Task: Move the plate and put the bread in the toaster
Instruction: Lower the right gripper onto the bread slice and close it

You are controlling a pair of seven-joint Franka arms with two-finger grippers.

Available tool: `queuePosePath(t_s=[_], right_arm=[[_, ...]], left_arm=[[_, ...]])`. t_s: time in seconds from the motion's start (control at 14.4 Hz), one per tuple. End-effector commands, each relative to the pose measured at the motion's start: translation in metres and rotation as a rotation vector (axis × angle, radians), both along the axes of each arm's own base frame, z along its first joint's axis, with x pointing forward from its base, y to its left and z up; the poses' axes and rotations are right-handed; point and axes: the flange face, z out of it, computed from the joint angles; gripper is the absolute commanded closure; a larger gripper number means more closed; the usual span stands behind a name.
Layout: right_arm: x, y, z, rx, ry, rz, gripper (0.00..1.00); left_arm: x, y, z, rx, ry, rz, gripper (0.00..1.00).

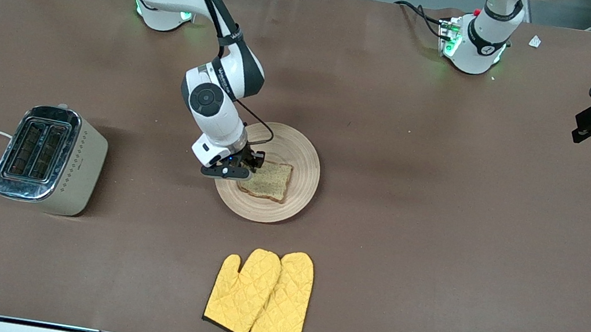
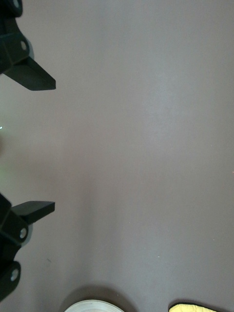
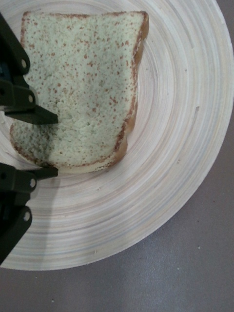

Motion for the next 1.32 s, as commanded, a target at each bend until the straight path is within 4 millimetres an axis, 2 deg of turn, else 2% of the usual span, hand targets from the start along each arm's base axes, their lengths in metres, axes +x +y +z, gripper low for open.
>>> queuePosePath(t_s=[0.0, 0.14, 0.56, 0.9, 1.25], right_arm=[[-0.004, 0.002, -0.003, 0.008, -0.005, -0.002, 0.66], [-0.007, 0.005, -0.004, 0.007, -0.003, 0.004, 0.72], [-0.021, 0.023, -0.005, 0.001, -0.007, 0.042, 0.76], [-0.023, 0.024, -0.007, -0.002, -0.012, 0.048, 0.8], [-0.023, 0.024, -0.007, -0.002, -0.012, 0.048, 0.9]], left_arm=[[-0.003, 0.003, 0.003, -0.017, -0.013, -0.003, 0.0], [-0.001, 0.002, 0.002, -0.018, -0.017, -0.005, 0.0], [0.004, 0.002, 0.002, -0.022, -0.041, -0.007, 0.0], [0.004, 0.004, 0.002, -0.02, -0.042, -0.004, 0.0], [0.006, 0.003, 0.001, -0.021, -0.048, -0.004, 0.0]])
